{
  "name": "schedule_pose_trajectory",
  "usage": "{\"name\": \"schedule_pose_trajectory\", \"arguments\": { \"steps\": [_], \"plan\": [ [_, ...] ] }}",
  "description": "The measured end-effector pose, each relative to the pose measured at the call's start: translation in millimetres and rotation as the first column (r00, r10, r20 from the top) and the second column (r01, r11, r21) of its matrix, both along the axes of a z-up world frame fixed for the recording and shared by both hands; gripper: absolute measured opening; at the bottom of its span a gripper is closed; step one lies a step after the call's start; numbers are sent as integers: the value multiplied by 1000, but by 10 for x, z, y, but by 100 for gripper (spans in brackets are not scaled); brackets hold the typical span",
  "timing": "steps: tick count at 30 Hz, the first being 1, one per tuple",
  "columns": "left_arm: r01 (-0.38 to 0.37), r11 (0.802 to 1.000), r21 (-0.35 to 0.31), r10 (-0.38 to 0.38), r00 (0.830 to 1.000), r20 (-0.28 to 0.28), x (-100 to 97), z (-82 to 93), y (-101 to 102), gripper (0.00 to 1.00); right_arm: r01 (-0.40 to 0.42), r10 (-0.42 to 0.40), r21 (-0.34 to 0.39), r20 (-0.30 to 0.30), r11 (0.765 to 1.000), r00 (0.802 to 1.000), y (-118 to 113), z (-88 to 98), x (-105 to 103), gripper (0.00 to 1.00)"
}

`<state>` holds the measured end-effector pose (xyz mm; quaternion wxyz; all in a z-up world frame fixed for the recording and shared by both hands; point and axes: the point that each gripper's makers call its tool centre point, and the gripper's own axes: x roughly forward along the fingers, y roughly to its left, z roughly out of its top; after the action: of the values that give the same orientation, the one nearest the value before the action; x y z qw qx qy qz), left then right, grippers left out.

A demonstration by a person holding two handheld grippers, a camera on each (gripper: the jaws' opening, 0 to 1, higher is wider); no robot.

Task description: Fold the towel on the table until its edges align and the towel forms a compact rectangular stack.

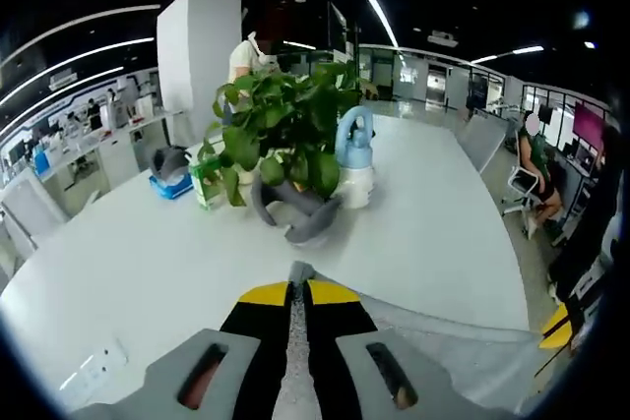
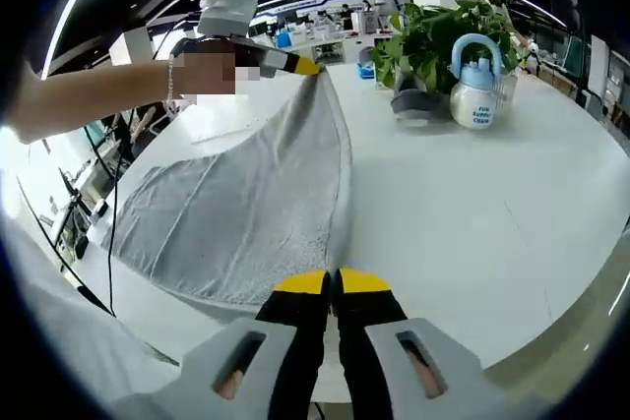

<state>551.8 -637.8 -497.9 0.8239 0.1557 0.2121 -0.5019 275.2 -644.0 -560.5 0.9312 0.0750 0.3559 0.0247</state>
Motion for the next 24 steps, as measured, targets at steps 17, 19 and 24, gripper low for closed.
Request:
{"name": "schedule_pose_trajectory", "arguments": {
  "steps": [17,19,24],
  "plan": [
    [38,999,-31,-38,999,11,-42,129,-240,5,52,-50,-62,23,997,998,-288,172,5,0],
    [38,999,-38,-38,999,6,-31,140,-235,5,54,-53,-62,26,997,998,-283,195,9,0],
    [34,998,-56,-35,999,-23,-14,140,-168,5,64,-61,-68,43,996,997,-195,285,41,0]
  ]
}}
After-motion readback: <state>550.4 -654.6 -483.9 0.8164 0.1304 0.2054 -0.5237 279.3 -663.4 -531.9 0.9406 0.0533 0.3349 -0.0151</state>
